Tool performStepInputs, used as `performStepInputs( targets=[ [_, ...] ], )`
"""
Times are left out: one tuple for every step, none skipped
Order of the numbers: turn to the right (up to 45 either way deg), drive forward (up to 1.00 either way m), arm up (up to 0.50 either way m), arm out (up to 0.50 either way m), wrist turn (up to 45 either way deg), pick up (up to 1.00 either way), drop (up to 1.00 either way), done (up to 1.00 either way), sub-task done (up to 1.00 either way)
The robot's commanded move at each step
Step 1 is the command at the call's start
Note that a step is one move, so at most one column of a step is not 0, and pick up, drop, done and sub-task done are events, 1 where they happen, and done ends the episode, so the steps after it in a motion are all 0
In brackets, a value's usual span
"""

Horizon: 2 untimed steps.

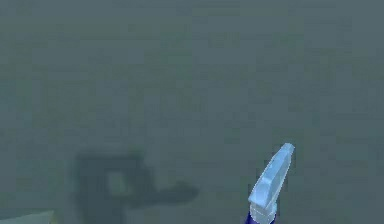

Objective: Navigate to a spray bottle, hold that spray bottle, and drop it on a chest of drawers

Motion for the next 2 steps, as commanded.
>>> performStepInputs(
  targets=[
    [45.0, 0.00, 0.00, 0.00, 0.0, 0.00, 0.00, 0.00, 0.00],
    [45.0, 0.00, 0.00, 0.00, 0.0, 0.00, 0.00, 0.00, 0.00]
  ],
)
